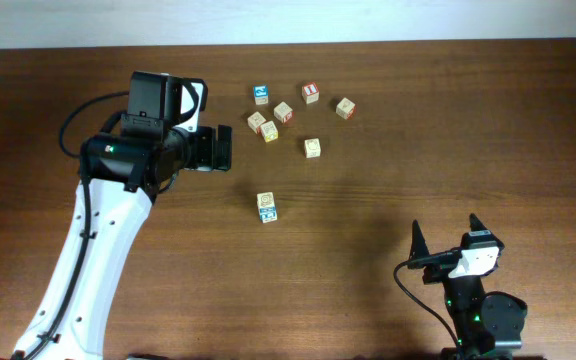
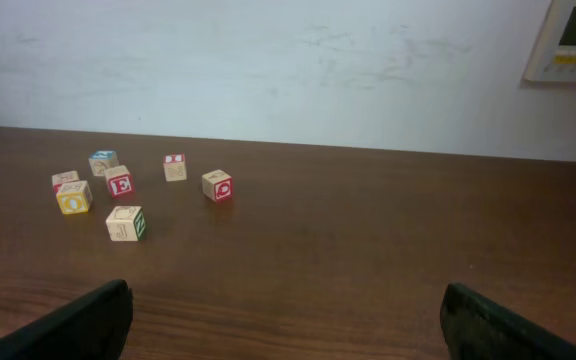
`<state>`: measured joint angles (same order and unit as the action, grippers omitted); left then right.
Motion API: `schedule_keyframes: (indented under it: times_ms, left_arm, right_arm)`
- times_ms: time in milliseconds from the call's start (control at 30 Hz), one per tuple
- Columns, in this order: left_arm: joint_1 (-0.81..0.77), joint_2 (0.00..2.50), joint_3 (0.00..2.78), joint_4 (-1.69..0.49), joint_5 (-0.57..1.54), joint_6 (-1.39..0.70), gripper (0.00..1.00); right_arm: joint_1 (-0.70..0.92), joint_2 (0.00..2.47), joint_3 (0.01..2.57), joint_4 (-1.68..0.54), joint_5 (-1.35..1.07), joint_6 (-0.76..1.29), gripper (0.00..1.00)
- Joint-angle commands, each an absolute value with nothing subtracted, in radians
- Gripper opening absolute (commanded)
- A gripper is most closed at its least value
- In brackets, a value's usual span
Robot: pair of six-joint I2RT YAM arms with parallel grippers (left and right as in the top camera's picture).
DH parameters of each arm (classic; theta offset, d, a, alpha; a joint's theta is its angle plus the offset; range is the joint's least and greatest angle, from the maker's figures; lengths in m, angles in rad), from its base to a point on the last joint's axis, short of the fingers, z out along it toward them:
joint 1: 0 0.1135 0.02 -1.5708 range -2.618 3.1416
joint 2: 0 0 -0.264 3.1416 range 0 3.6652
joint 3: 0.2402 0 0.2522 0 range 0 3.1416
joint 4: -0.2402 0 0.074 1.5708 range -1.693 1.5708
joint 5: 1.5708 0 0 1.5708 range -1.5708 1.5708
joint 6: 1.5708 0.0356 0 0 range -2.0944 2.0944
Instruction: Rotate 3 blocks
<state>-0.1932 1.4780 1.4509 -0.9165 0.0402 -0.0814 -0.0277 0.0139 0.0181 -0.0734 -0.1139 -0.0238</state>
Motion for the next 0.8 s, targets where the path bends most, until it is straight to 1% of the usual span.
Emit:
schedule_keyframes:
  times_ms: [0, 600, 667, 700, 767]
  left_arm:
    - [-0.187, 1.472, 1.454, -0.915, 0.036, -0.066, 0.99]
    - [-0.187, 1.472, 1.454, -0.915, 0.036, -0.066, 0.99]
    - [-0.186, 1.455, 1.453, -0.953, -0.037, -0.061, 0.99]
    - [-0.187, 1.428, 1.449, -0.964, -0.091, -0.061, 0.99]
    - [-0.187, 1.341, 1.417, -0.966, -0.133, -0.043, 0.99]
  right_arm:
    - [-0.034, 0.003, 0.006, -0.07, -0.094, -0.01, 0.98]
    - [-0.034, 0.004, 0.006, -0.069, -0.094, -0.01, 0.98]
    - [-0.034, 0.004, 0.006, -0.069, -0.094, -0.01, 0.98]
    - [-0.034, 0.004, 0.006, -0.069, -0.094, -0.01, 0.98]
    - [-0.034, 0.004, 0.006, -0.069, -0.094, -0.01, 0.98]
